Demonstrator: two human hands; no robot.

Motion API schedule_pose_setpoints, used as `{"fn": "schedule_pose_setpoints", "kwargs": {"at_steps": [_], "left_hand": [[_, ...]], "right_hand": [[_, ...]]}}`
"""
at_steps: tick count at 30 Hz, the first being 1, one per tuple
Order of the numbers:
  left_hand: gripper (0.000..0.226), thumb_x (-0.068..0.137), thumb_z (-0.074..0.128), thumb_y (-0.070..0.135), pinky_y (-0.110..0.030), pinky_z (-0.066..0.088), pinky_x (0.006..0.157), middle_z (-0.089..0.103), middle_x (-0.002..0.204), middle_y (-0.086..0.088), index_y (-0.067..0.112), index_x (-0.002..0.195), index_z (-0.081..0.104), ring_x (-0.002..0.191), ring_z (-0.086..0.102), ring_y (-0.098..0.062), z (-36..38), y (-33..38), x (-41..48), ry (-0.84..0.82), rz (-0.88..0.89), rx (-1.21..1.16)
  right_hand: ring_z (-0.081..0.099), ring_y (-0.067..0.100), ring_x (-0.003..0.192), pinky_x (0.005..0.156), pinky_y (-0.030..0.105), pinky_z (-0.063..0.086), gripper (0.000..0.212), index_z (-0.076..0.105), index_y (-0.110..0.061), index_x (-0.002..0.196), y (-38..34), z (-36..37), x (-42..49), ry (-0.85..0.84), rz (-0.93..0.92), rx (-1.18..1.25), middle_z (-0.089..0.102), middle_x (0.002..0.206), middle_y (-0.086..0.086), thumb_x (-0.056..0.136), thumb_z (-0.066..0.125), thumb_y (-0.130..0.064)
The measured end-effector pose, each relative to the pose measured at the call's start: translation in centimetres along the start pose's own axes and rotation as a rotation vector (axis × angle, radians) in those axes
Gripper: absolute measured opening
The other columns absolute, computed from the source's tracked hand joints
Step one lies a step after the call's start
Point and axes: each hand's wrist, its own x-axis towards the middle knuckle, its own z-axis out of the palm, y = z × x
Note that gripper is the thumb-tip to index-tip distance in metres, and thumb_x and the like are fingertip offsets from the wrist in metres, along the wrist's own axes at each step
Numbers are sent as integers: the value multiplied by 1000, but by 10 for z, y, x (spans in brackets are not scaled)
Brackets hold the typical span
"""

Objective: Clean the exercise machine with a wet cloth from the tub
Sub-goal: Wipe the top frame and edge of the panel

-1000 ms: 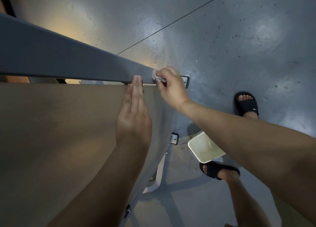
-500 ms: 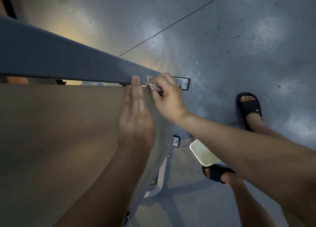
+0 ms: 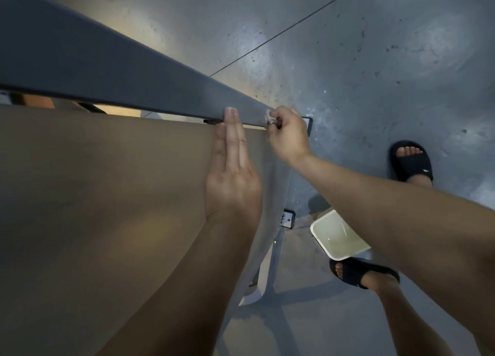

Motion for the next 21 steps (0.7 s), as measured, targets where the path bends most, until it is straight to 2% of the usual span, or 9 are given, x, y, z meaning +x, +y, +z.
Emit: {"fn": "schedule_pose_setpoints", "kwargs": {"at_steps": [2, 5, 6, 10, 12, 14, 16, 18, 21], "left_hand": [[61, 103, 31, 29, -60, -16, 119, -18, 153, -48, -16, 142, 43, 147, -17, -58, 0, 1, 0, -4, -7, -10], [58, 103, 27, 22, -61, -21, 116, -19, 153, -48, -17, 145, 35, 142, -23, -58, 5, 3, 2, 24, -22, -4], [56, 102, 24, 18, -60, -20, 117, -19, 154, -48, -18, 144, 34, 143, -22, -57, 6, 3, 3, 46, -26, -10], [50, 101, 25, 12, -58, -13, 122, -18, 153, -49, -17, 137, 45, 148, -14, -57, 6, 4, 3, 29, -17, 1], [51, 100, 23, 10, -59, -14, 121, -16, 154, -48, -21, 136, 41, 148, -14, -57, 3, 3, 2, 22, -47, -18], [53, 99, 19, 11, -60, -19, 118, -19, 153, -48, -29, 135, 21, 145, -19, -57, 8, 7, 3, 19, -67, -10], [57, 103, 19, 20, -57, -29, 113, -22, 157, -40, -23, 140, 13, 148, -20, -49, 15, 10, 7, 44, -110, -42], [69, 106, 22, 28, -53, -35, 112, -20, 162, -32, -21, 151, 6, 152, -16, -42, 14, 6, 8, 59, -168, -102], [54, 100, 22, 12, -57, -23, 119, -12, 160, -40, -17, 139, 45, 149, -16, -51, 10, 9, 5, 56, -112, -82]], "right_hand": [[61, 21, 85, 75, 21, 42, 16, 71, -10, 94, -6, 1, -6, -5, 17, 24, 54, 94, 3, 89, 61, 2], [57, -2, 85, 80, 12, 43, 20, 72, -6, 102, -16, 0, -30, 44, -90, 128, 56, 99, 3, 90, 62, 6], [57, -2, 87, 83, 9, 42, 21, 72, -5, 103, -13, 3, -31, 64, -94, 137, 57, 101, 5, 90, 61, 7], [64, 26, 97, 83, 1, 37, 22, 72, -4, 102, 2, 14, -3, 88, 86, 106, 60, 105, 14, 89, 59, 7], [63, 18, 95, 82, 7, 40, 20, 73, -4, 103, -3, 9, -12, 74, 21, 95, 60, 102, 11, 90, 60, 4], [57, -3, 92, 83, 12, 43, 21, 72, -1, 102, -12, 3, -31, 83, -154, 123, 57, 98, 7, 89, 60, 9], [53, -8, 93, 85, 14, 43, 21, 71, 3, 102, -8, 0, -35, 86, -270, 132, 55, 98, 7, 89, 59, 13], [50, -7, 86, 81, 19, 46, 15, 69, 2, 97, -3, -1, -24, 79, -238, 94, 55, 95, 9, 90, 59, 11], [49, -7, 85, 81, 20, 47, 16, 70, 3, 97, -4, -4, -24, 73, -235, 84, 57, 95, 14, 89, 60, 12]]}}
